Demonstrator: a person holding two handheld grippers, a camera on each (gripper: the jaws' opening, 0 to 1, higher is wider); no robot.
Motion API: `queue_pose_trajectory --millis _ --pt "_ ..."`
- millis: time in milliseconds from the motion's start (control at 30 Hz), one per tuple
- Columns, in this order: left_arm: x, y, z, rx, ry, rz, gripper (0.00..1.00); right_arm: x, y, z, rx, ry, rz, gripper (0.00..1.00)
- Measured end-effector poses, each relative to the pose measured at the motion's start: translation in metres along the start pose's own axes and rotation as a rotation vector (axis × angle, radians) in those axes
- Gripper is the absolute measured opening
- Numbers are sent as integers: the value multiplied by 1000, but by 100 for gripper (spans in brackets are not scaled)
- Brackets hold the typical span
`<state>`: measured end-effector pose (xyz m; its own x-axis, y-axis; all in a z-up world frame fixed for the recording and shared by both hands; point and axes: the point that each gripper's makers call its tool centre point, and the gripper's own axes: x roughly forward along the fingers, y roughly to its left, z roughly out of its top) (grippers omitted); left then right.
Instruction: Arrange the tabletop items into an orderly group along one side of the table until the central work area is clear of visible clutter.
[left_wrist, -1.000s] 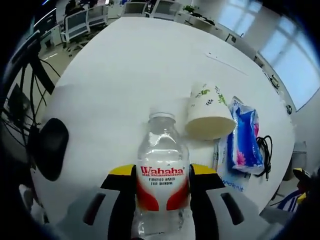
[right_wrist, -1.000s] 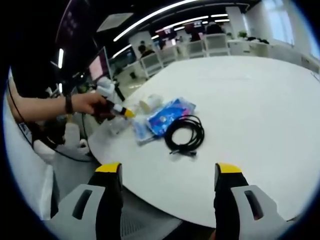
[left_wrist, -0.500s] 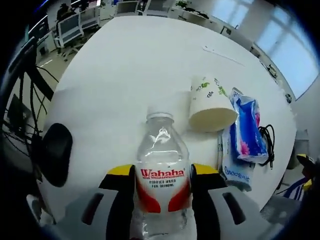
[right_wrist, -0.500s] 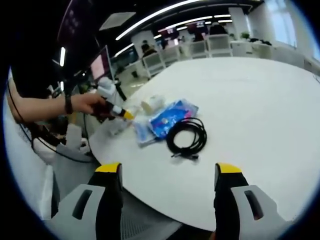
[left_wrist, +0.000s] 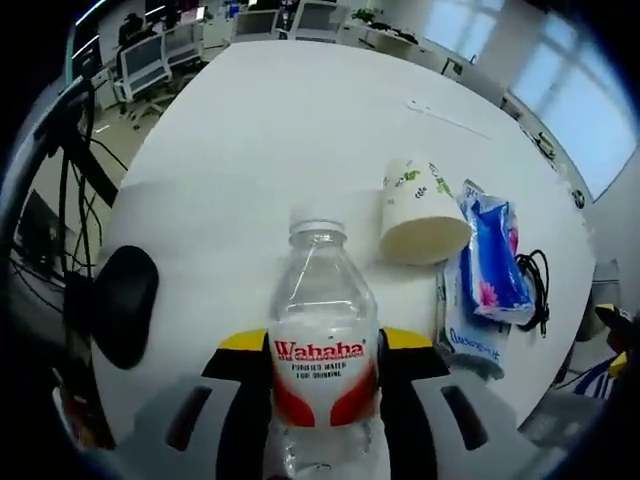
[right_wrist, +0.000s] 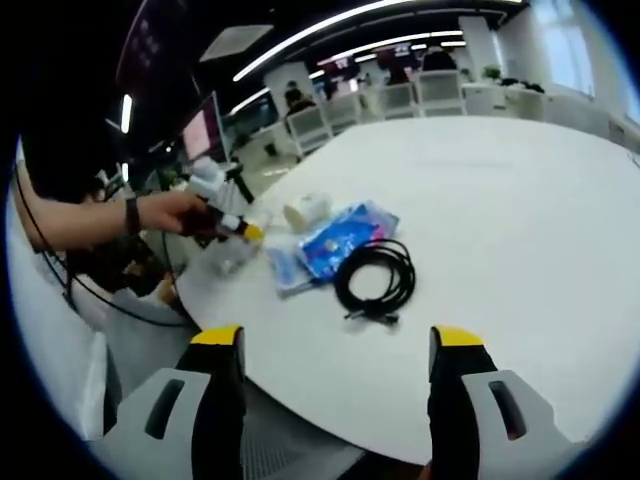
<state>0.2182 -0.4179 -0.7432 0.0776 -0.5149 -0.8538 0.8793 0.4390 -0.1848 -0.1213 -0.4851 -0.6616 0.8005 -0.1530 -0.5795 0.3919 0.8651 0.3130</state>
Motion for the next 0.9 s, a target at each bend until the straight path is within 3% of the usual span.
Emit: queue_pose_trajectory --millis 200,433,767,900 --pt "-13 1 1 17 -32 6 41 1 3 -1 2 -4 5 74" --pt "-31 0 9 56 -115 -4 41 2 5 0 -1 -8 10 74" --pt "-50 1 1 107 -162 21 40 8 12 3 -14 -6 33 74" --pt "-57 1 -2 165 -198 48 40 9 14 3 -19 -4 39 73"
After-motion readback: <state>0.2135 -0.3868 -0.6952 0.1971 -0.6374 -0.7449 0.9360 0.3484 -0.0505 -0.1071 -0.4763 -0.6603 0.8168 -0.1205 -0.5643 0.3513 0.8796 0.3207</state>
